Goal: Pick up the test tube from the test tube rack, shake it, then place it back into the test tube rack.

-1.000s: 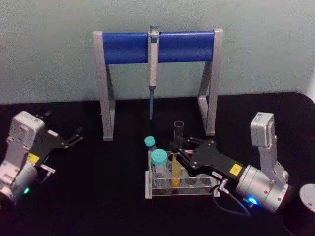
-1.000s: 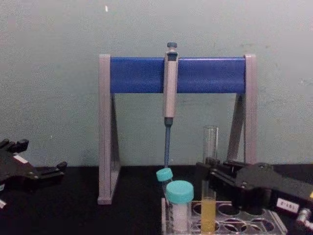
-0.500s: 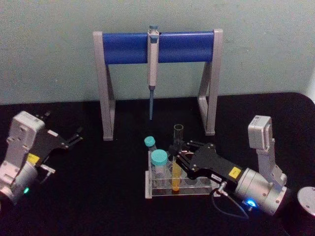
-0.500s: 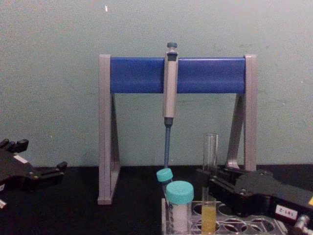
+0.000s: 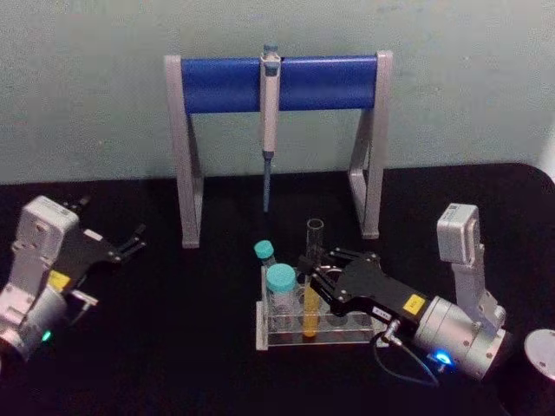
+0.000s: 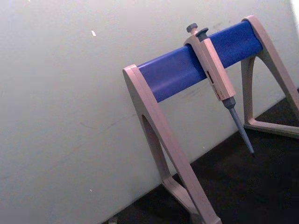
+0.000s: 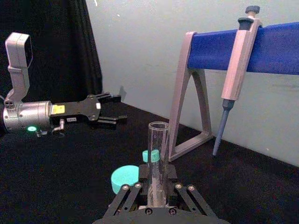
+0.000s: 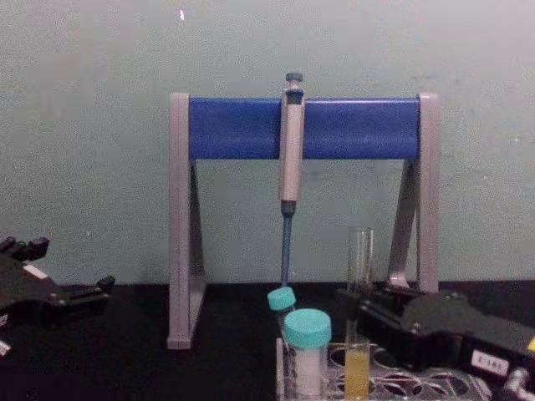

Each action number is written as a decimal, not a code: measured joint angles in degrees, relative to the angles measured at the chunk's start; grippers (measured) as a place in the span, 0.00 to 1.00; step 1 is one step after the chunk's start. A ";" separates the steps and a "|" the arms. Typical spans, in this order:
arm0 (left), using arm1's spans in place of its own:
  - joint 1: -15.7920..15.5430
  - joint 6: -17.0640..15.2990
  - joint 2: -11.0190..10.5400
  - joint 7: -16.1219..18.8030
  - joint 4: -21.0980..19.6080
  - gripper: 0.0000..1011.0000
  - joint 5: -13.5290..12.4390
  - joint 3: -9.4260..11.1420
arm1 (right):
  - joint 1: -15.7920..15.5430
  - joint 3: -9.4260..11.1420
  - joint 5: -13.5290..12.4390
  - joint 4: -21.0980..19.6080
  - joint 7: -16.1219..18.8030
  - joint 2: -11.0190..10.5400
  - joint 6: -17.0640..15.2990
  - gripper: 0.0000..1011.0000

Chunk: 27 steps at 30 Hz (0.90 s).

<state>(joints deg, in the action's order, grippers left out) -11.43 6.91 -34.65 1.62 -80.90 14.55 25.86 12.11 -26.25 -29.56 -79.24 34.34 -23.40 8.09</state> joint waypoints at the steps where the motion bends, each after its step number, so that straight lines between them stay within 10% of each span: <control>1: 0.00 0.00 0.00 0.00 0.00 0.99 0.00 0.00 | 0.00 0.00 0.03 0.01 0.00 -0.01 -0.10 0.24; 27: 0.00 0.00 0.00 0.00 0.00 0.99 0.00 0.00 | 0.00 0.00 0.02 0.00 0.12 -0.02 -0.03 0.99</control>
<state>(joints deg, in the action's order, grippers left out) -11.43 6.91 -34.65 1.62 -80.90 14.55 25.86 12.11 -26.25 -29.54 -79.24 34.46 -23.42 8.06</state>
